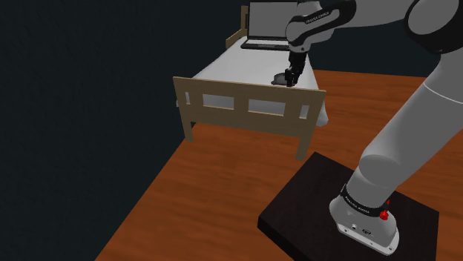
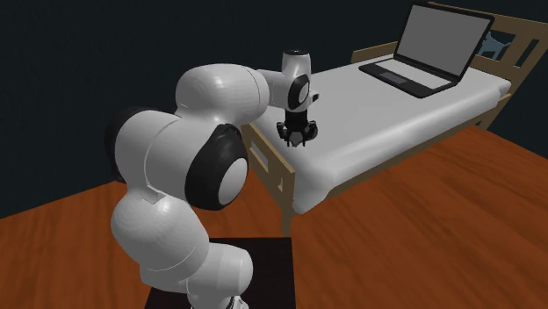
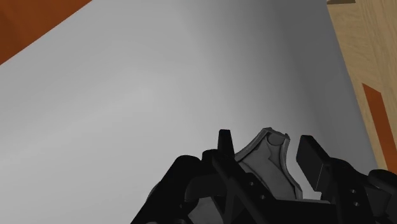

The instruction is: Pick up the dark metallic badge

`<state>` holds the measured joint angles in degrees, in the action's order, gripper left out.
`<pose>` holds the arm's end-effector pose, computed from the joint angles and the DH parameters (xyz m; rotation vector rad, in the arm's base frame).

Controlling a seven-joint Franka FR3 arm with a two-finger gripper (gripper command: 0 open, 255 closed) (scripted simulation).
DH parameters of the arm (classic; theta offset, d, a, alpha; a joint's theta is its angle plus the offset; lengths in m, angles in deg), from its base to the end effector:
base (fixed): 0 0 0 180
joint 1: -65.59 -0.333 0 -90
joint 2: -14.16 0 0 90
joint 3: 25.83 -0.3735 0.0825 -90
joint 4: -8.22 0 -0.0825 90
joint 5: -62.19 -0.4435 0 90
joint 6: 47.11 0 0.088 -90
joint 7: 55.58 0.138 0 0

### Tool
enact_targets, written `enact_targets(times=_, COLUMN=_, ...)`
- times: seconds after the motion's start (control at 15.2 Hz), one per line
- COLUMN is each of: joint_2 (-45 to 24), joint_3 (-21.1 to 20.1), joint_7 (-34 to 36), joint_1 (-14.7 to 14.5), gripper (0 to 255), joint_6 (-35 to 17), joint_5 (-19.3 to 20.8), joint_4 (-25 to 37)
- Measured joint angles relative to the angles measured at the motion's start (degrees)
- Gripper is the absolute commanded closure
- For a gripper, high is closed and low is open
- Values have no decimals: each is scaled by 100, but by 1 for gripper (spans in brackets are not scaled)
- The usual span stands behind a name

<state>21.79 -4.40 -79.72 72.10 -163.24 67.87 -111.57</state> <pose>0.4996 -0.2810 0.4863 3.0766 -0.0366 0.0564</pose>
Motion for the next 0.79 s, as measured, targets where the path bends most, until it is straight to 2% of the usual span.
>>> enact_targets(times=0.79, joint_2=112, joint_3=-48, joint_7=-4, joint_1=-24, gripper=255, joint_6=876, joint_5=6, joint_4=770)
